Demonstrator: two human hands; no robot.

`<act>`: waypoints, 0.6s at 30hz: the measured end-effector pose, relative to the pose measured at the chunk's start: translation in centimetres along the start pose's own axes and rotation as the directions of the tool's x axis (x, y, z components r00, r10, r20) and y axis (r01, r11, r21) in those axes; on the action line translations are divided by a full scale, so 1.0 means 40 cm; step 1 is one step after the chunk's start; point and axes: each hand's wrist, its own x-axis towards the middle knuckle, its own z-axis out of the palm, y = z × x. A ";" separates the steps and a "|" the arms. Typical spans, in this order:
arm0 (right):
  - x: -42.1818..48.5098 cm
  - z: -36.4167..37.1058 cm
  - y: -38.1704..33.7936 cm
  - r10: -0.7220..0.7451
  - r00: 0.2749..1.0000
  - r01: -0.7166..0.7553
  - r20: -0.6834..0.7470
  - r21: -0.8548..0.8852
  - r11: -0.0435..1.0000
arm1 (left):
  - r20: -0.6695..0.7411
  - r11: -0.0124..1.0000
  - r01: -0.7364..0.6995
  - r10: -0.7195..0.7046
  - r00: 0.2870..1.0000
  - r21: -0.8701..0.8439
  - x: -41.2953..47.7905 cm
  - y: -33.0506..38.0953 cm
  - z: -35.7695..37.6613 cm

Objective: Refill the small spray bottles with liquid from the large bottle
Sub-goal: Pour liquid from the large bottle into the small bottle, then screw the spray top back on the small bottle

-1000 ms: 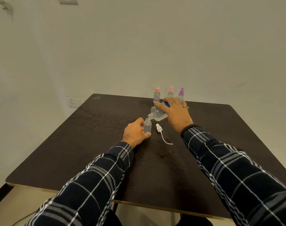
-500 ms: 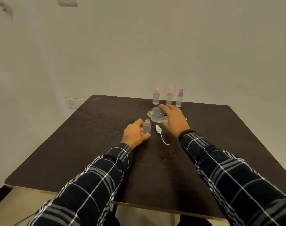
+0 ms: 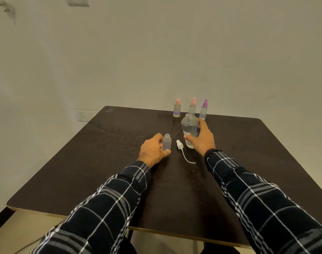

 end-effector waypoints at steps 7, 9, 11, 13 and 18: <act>0.004 -0.016 0.049 0.074 0.992 -0.066 -0.098 0.074 0.995 | -0.002 1.000 -0.002 0.002 1.000 0.009 -0.001 0.001 -0.001; 0.009 -0.015 0.054 0.087 0.991 -0.080 -0.103 0.073 0.994 | -0.009 1.000 -0.006 0.006 1.000 0.010 -0.003 -0.001 -0.001; 0.018 -0.013 0.059 0.116 0.986 -0.113 -0.116 0.034 0.993 | -0.003 1.000 -0.003 0.003 1.000 0.012 -0.003 0.000 -0.001; 0.018 -0.009 0.063 0.183 0.975 -0.189 -0.128 -0.033 0.981 | 0.003 1.000 0.001 -0.001 1.000 0.010 -0.003 0.001 -0.001; -0.060 0.037 0.016 0.069 0.898 -0.270 -0.434 -0.420 0.867 | -0.012 1.000 -0.010 0.010 1.000 0.011 -0.004 -0.002 0.001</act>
